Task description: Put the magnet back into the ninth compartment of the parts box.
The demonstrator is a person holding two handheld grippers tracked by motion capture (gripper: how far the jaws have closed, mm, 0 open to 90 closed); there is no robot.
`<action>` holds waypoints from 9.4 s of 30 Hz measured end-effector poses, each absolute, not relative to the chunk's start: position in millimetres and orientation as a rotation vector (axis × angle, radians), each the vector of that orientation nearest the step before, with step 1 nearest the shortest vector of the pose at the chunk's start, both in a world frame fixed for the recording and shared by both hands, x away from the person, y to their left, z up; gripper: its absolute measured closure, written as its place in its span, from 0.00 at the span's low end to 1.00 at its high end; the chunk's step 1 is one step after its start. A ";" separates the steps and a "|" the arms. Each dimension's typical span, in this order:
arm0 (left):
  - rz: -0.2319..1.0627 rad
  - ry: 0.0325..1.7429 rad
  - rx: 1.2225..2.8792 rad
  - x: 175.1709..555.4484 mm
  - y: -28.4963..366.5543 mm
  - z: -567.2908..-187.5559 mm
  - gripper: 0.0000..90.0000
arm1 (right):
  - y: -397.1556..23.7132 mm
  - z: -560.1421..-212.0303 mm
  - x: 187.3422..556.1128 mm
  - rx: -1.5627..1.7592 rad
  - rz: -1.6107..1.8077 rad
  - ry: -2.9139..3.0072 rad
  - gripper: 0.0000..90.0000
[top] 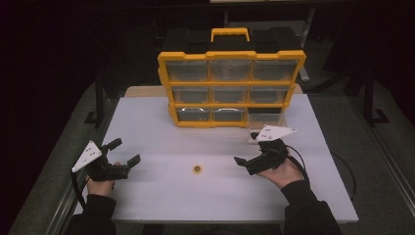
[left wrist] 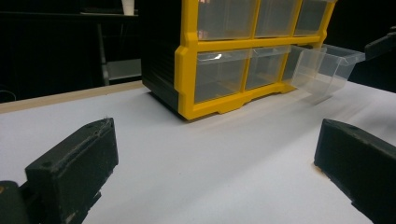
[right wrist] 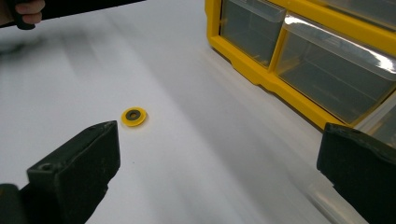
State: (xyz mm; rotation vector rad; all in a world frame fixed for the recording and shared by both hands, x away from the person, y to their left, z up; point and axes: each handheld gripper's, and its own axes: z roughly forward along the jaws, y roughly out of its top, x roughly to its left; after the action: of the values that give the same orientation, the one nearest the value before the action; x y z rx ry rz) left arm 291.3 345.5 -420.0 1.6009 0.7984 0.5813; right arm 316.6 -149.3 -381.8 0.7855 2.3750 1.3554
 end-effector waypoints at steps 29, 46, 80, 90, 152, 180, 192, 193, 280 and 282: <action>0.583 0.798 1.598 291.2 345.9 -419.9 0.00 | -114.6 -381.4 321.9 0.705 1.338 2.479 0.00; 0.580 0.800 1.595 291.2 346.2 -419.9 0.00 | -95.8 -382.8 325.9 0.662 1.311 2.528 0.00; 0.581 0.796 1.596 291.0 345.9 -419.9 0.00 | -62.6 -387.8 333.2 0.600 1.267 2.604 0.00; 0.580 0.796 1.594 291.1 346.3 -419.9 0.00 | -46.3 -393.4 335.2 0.565 1.238 2.646 0.00; 0.578 0.794 1.599 291.5 346.7 -420.2 0.00 | -0.8 -435.0 350.6 0.626 1.077 2.817 0.01; 0.577 0.795 1.601 291.7 346.7 -420.5 0.00 | -0.1 -440.2 345.6 0.605 1.035 2.833 0.47; 0.578 0.796 1.599 291.7 347.2 -420.5 0.00 | 2.1 -441.9 342.2 0.582 1.011 2.814 0.66; 0.578 0.796 1.598 291.7 347.2 -420.5 0.00 | 2.1 -441.9 341.8 0.576 1.008 2.813 0.66; 0.578 0.798 1.601 291.6 347.0 -420.8 0.00 | -65.0 -371.7 358.0 0.797 1.210 2.592 0.68; 0.578 0.799 1.601 291.6 347.0 -420.8 0.00 | -66.3 -371.3 358.5 0.800 1.207 2.590 0.68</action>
State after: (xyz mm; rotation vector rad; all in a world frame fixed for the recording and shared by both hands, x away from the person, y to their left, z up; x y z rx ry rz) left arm 291.6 347.0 -420.8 1.6007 0.7989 0.5779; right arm 358.5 -66.3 -371.3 0.8003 2.5900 1.2074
